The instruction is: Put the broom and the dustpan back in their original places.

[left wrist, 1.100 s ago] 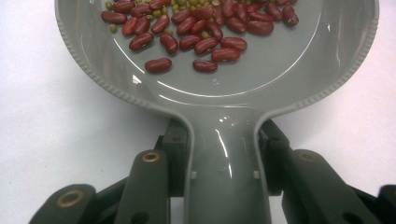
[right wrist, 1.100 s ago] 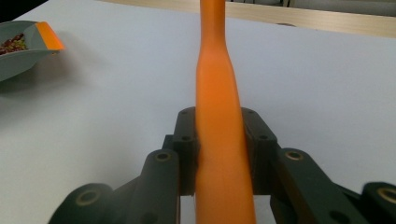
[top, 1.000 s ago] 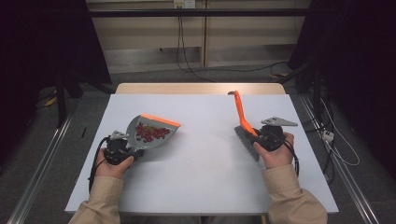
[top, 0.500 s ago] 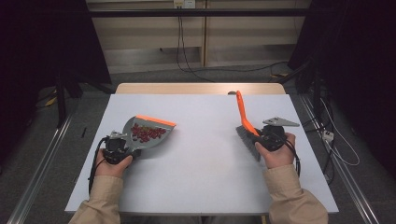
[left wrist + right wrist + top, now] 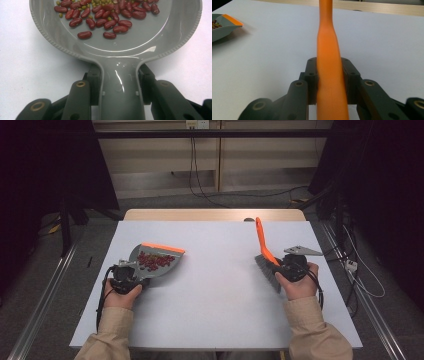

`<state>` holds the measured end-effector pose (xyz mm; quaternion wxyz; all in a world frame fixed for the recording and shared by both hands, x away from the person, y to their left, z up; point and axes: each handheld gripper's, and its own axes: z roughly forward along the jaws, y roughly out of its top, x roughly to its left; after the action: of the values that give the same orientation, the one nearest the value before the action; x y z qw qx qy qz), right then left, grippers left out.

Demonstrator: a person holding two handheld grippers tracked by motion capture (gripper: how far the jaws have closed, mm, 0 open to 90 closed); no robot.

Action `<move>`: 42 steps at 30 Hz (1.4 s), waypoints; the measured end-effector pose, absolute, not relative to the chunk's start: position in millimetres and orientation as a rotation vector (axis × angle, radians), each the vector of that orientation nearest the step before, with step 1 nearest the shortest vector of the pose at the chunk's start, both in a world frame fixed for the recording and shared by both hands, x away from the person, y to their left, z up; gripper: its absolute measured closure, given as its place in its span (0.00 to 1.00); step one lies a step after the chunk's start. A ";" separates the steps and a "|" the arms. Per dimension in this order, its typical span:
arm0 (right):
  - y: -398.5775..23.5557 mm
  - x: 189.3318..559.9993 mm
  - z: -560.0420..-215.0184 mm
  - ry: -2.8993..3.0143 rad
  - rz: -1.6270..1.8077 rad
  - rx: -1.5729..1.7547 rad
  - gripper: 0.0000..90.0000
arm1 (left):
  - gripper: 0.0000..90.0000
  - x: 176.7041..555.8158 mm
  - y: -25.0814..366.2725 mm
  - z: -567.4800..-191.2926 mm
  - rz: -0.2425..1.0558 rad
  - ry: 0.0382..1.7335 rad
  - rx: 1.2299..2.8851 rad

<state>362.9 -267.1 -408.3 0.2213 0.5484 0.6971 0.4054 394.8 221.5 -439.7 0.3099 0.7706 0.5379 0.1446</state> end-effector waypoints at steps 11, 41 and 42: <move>-274.3 364.5 -408.1 1.913 1.113 1.531 0.79 | 0.71 395.8 221.0 -440.2 0.384 1.437 2.022; -308.6 359.0 -415.7 1.823 1.024 1.579 0.79 | 0.71 396.9 217.7 -442.2 0.385 1.457 2.010; -309.7 358.9 -415.9 1.819 1.010 1.578 0.79 | 0.71 396.9 216.6 -443.0 0.384 1.460 2.005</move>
<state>358.9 -309.7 -415.9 0.2619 0.5833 0.6723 0.3732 396.9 216.6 -443.0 0.3107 0.7593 0.5529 0.1456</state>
